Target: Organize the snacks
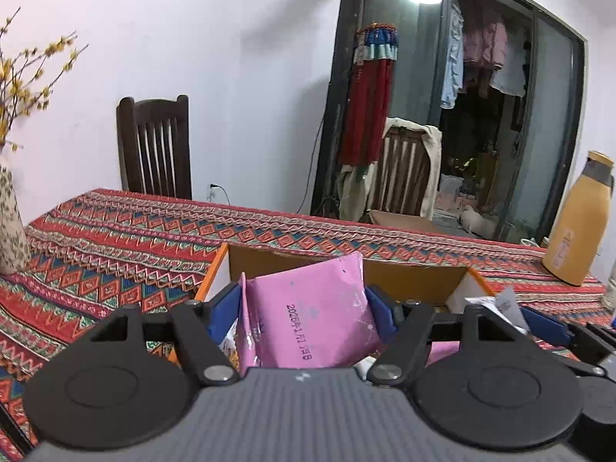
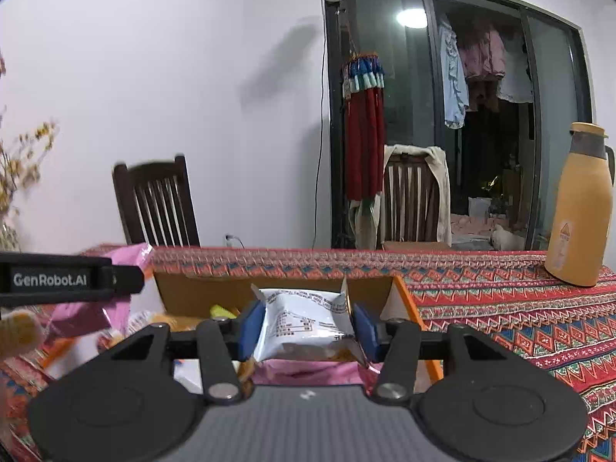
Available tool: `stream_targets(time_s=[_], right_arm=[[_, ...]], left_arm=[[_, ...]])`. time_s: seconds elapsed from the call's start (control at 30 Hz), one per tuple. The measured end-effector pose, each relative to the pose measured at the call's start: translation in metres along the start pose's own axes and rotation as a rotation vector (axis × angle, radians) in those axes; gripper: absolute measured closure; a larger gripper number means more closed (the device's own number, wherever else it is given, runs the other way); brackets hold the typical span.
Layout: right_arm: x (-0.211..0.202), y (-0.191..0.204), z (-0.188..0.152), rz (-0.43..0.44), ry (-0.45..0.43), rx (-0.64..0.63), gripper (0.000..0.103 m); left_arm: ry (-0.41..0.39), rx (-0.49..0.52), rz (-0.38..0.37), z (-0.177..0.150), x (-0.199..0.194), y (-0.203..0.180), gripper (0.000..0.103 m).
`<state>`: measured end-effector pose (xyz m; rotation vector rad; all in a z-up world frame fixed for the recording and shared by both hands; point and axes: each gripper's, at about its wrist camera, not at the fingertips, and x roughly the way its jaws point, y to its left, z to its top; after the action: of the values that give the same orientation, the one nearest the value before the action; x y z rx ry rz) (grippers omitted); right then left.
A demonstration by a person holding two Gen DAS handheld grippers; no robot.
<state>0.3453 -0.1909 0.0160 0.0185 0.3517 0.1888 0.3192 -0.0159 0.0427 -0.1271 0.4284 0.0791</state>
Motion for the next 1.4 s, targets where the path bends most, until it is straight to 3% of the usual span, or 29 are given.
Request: stream_targets(time_s=[0.3, 0.33, 0.47, 0.53, 0.93, 1.17, 1.4], right_arm=[[0.015, -0.006, -0.012, 0.006, 0.053, 0.018, 0.05], [0.015, -0.007, -0.011, 0.006, 0.054, 0.02, 0.043], [0.015, -0.009, -0.013, -0.004, 0.061, 0.038, 0.017], [0.015, -0.012, -0.014, -0.02, 0.062, 0.061, 0.0], [0.007, -0.022, -0.009, -0.032, 0.039, 0.107, 0.0], [-0.046, -0.02, -0.003, -0.009, -0.036, 0.091, 0.0], [-0.114, -0.018, -0.029, 0.029, -0.051, 0.083, 0.0]], left_arm=[[0.038, 0.006, 0.01, -0.01, 0.014, 0.008, 0.031], [0.032, 0.004, 0.003, -0.01, 0.012, 0.008, 0.028], [-0.029, -0.022, -0.001, -0.009, -0.002, 0.012, 0.0], [-0.053, -0.043, 0.002, -0.007, -0.007, 0.015, 0.0], [-0.113, -0.044, -0.041, 0.007, -0.045, 0.013, 0.0], [-0.173, 0.015, -0.05, 0.001, -0.103, 0.015, 0.0], [-0.119, 0.043, -0.058, -0.037, -0.141, 0.028, 0.0]])
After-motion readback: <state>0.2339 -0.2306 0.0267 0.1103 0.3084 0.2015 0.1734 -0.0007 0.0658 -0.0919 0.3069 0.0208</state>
